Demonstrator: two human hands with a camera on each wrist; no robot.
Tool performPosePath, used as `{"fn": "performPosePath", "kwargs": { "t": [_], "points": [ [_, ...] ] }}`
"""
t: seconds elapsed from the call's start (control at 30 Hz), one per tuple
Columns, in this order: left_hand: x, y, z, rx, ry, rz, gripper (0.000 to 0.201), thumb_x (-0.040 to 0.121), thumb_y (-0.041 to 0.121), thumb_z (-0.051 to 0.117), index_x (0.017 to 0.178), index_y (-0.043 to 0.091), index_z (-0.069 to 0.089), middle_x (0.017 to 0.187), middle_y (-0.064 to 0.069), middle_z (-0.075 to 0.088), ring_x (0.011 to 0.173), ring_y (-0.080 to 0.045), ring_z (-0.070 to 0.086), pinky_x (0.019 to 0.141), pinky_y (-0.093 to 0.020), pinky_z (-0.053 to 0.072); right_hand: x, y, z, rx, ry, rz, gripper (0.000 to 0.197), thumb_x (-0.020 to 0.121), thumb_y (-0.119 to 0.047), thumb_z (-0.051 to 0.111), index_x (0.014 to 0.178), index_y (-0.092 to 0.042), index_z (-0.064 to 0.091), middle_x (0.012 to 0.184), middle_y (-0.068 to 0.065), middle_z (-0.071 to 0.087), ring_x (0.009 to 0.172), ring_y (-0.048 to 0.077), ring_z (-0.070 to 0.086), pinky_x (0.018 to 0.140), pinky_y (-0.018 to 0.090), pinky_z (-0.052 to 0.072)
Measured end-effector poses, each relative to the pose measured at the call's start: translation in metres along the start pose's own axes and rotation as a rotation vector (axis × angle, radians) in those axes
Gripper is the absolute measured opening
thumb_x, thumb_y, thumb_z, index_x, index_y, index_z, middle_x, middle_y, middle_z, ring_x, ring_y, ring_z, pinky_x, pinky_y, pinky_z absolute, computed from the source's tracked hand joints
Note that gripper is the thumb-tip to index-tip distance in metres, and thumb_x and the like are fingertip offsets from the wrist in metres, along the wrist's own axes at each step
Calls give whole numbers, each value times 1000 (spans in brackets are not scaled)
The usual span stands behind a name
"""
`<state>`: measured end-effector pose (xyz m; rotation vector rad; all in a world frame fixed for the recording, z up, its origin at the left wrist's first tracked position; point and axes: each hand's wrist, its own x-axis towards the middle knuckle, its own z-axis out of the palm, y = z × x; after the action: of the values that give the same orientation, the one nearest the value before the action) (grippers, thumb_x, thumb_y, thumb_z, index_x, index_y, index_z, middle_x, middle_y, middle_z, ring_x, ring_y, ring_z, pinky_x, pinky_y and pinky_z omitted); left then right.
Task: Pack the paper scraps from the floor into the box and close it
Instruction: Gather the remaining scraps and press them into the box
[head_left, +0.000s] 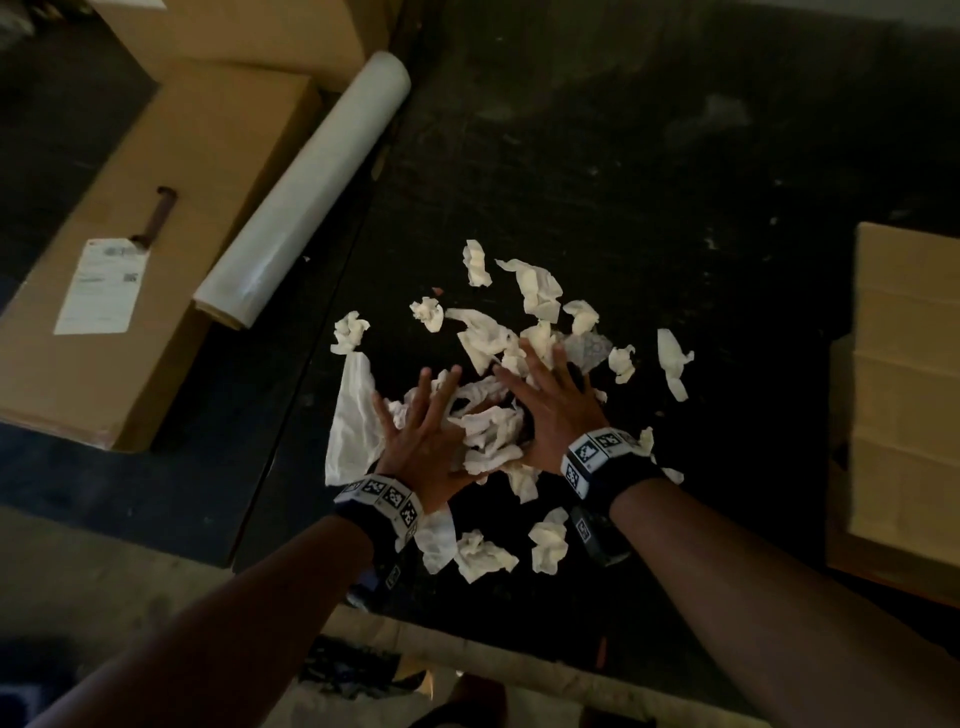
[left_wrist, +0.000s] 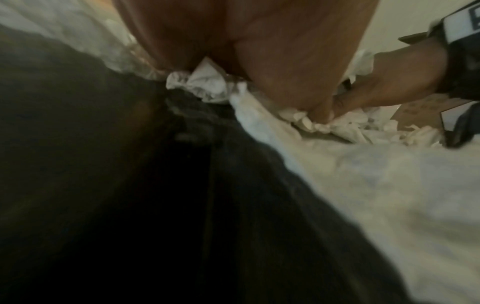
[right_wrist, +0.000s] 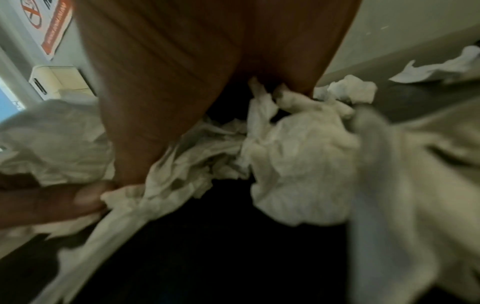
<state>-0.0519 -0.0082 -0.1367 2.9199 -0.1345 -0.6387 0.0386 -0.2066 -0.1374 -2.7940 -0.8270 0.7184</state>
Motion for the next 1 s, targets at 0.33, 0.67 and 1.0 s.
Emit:
{"fn": "performPosePath", "kwargs": {
  "t": [0.33,0.67,1.0],
  "points": [
    [5,1,7,-95,35,-142,92,92,60,52,151,50,-17,165,9,-33,151,-26,-32,109,-84,-3,-9,5,24,104,232,-9,92,76,-50,80,153,-40,31,168,-6,4,153,33,-1,114,62,24],
    [8,-16,18,-457,342,-41,64,98,5,59,156,24,39,170,1,11,157,-21,5,127,-48,12,-12,10,16,254,301,40,59,84,-28,76,139,-28,56,162,-5,31,149,27,29,106,59,43],
    [8,-17,10,-528,395,-54,70,92,-7,62,153,24,45,167,3,22,151,-14,15,116,-36,31,-8,10,13,264,317,72,59,79,-26,81,134,-26,61,158,-5,39,124,31,59,95,50,53]
  ]
}}
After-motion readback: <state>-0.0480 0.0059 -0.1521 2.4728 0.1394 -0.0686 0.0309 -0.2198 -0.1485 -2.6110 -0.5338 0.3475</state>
